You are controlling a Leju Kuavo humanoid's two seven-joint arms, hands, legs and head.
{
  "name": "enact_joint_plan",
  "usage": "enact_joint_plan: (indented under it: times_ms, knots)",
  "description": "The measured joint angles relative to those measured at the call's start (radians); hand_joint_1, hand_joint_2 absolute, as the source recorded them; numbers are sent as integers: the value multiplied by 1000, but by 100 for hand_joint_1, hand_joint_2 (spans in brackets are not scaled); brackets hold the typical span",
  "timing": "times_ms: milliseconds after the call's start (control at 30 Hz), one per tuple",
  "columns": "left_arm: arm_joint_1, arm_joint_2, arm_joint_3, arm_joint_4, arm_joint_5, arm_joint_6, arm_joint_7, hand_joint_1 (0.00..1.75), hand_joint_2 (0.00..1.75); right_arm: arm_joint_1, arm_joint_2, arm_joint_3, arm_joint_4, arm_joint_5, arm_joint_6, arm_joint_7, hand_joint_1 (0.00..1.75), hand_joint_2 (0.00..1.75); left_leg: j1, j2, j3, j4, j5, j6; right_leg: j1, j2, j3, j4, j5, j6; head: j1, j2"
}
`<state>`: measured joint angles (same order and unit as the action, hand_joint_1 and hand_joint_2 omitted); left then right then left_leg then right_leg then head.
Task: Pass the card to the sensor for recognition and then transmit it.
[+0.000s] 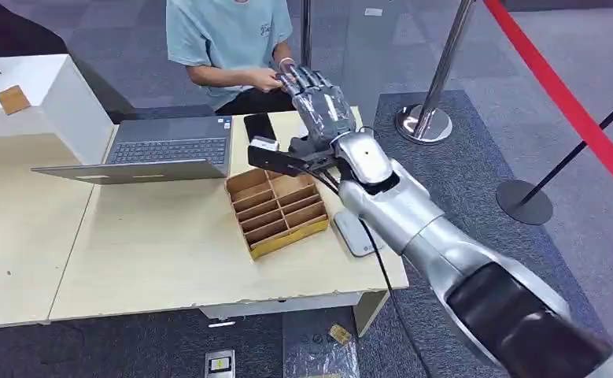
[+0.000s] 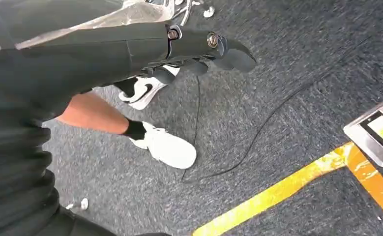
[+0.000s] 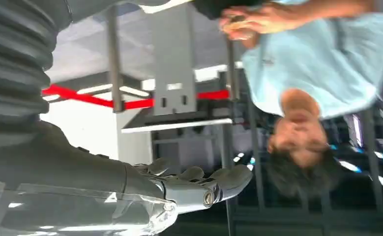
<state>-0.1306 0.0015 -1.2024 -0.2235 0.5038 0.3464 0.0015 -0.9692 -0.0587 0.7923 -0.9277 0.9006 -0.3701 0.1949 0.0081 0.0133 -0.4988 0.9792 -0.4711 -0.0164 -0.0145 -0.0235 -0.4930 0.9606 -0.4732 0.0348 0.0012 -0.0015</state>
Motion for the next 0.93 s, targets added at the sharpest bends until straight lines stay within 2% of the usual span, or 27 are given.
enact_joint_plan:
  times_ms: [133, 400, 533, 667, 867, 933]
  knots:
    - [9, 1, 1, 0, 9, 3, -2, 0, 175, 36, -73, -20, -88, 22, 61, 45, 0, 175, 0, 0, 0, 1, 0, 0, 0, 0, 0, -1, 0, 0, 0, 0]
    - [17, 1, 4, 0, 26, 21, -37, 0, 175, 102, -289, -110, -314, 72, 173, 174, 0, 175, 0, 0, 0, 2, 0, 0, 0, 0, 0, -1, 1, 1, 0, 0]
    - [13, 1, 6, 0, 42, 42, -55, 0, 175, 137, -385, -178, -415, 36, 197, 224, 0, 175, -1, 0, -1, 2, 0, 0, 0, 0, 0, -1, 1, 1, 0, 0]
    - [-2, 1, 17, 0, 67, 63, -63, 0, 175, 163, -435, -235, -508, -11, 187, 248, 0, 175, 0, 1, 0, 2, 0, 0, 0, 1, 0, -1, 1, 1, 0, 0]
    - [-9, 1, 40, 0, 83, 70, -76, 0, 175, 211, -467, -287, -609, -36, 147, 265, 0, 175, 0, 0, -1, 2, 0, 0, 0, 1, 0, 0, 1, 1, 0, 0]
    - [-10, 1, 44, 0, 78, 68, -74, 0, 175, 233, -470, -304, -638, -52, 104, 268, 0, 175, 0, 0, -1, 2, 0, 0, 0, 1, 0, 0, 1, 1, 1, 0]
